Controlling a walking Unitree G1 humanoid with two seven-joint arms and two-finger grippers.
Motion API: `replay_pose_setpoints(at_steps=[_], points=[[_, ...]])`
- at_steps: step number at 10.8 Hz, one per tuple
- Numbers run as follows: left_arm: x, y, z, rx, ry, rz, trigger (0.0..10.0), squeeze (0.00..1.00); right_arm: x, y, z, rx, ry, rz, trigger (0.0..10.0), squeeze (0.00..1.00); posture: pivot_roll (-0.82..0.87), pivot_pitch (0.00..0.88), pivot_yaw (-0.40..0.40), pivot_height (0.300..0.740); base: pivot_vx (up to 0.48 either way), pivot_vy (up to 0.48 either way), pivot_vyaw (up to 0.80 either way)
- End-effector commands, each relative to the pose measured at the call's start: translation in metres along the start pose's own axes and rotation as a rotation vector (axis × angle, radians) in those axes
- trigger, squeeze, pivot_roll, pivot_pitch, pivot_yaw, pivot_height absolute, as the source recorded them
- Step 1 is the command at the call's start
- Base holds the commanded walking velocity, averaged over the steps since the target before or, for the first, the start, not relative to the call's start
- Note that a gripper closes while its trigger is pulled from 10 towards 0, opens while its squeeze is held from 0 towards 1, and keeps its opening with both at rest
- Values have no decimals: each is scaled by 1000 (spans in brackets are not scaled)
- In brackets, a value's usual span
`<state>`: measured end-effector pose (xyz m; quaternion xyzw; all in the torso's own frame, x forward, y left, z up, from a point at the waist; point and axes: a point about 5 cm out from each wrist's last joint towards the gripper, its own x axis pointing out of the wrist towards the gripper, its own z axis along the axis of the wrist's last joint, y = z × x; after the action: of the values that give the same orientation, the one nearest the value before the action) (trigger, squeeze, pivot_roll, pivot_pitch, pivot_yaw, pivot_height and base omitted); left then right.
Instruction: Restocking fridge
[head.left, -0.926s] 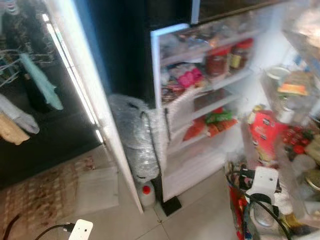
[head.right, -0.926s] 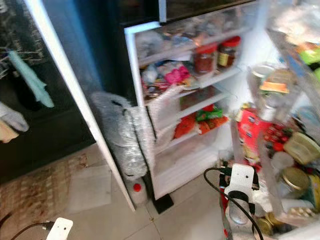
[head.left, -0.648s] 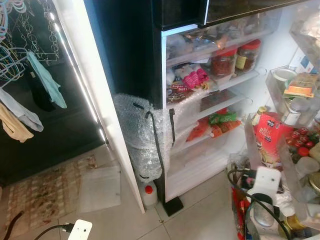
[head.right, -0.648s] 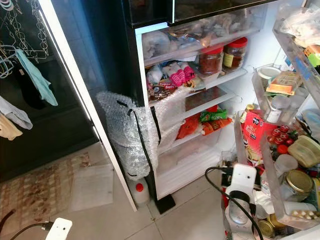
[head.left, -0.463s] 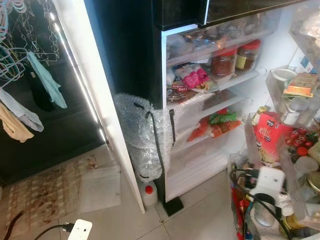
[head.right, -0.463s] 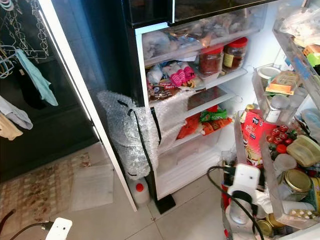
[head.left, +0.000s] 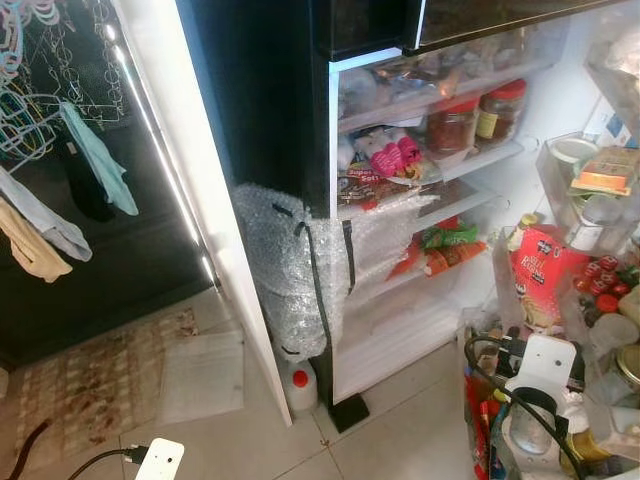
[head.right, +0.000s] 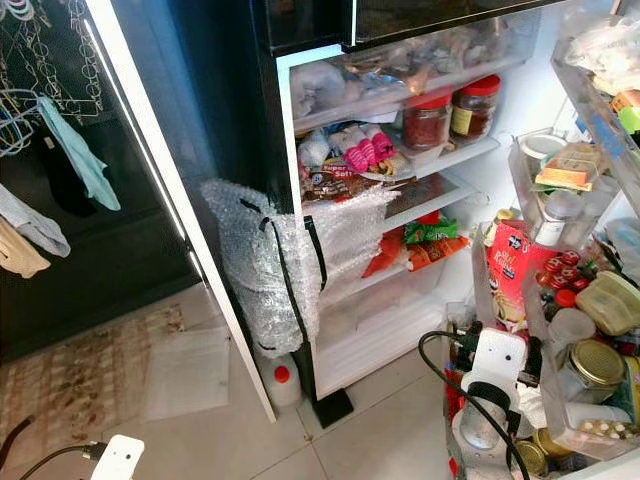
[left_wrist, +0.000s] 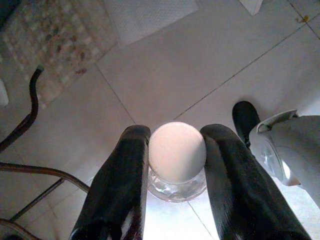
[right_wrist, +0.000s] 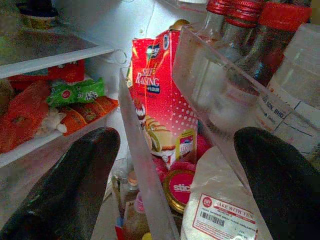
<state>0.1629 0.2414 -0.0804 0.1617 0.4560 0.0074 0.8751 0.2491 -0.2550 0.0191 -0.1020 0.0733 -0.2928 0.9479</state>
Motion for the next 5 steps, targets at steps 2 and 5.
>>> replay_pose_setpoints(at_steps=[2, 5], points=[[-1, 7, -2, -2, 8, 11, 10000, 0, -1, -10, -5, 0, 26, -72, 10000, 0, -97, 0, 80, 740, 0, 0, 0], [-1, 8, -3, 1, 8, 12, 10000, 0, 1, -28, -8, -17, 36, -159, 10000, 0, -99, 0, 83, 740, 0, 0, 0]])
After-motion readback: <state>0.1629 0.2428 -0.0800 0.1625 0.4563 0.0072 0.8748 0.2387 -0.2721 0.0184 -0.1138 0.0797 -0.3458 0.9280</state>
